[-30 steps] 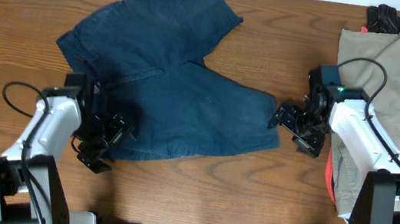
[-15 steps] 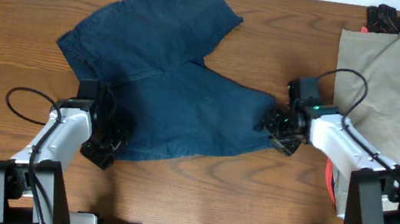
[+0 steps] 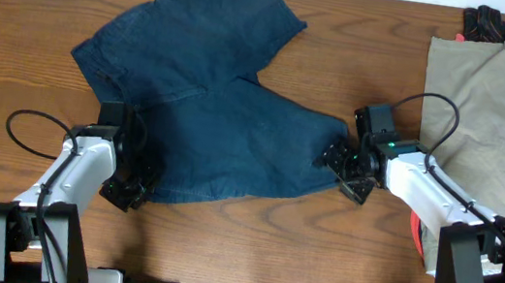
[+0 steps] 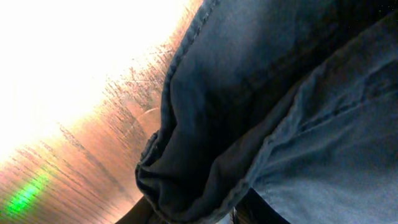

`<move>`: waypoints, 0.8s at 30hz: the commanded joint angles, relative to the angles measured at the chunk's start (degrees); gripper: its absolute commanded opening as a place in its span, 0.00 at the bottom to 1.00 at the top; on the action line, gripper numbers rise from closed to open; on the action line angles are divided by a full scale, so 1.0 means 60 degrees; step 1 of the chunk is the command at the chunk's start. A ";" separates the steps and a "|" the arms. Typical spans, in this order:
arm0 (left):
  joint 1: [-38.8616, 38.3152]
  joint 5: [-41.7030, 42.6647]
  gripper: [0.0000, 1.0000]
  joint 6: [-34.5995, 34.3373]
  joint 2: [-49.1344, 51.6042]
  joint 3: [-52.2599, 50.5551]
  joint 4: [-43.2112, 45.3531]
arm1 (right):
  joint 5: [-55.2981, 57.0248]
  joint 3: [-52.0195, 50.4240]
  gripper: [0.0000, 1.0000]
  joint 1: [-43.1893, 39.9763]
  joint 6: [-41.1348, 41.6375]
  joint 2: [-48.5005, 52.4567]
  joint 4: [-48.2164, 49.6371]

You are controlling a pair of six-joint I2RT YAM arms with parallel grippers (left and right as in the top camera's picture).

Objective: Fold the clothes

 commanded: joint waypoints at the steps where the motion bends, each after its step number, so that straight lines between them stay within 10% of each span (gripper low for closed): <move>1: -0.0015 -0.0197 0.29 0.0022 -0.0015 -0.0040 -0.0044 | 0.0160 -0.0437 0.91 -0.0004 0.0080 0.0375 -0.0627; 9: -0.0015 -0.0197 0.29 0.0022 -0.0015 -0.0040 -0.0084 | 0.0484 -0.0437 0.76 -0.0029 0.0058 0.0375 0.0390; 18: -0.0015 -0.0069 0.08 0.0066 -0.0015 -0.0040 -0.0277 | 0.1953 -0.0437 0.01 -0.0033 -0.0175 0.0375 0.0736; 24: -0.0168 0.1545 0.06 0.1432 -0.0018 -0.0040 -0.0364 | 0.1963 -0.0233 0.01 -0.0401 -0.1453 0.0331 0.0510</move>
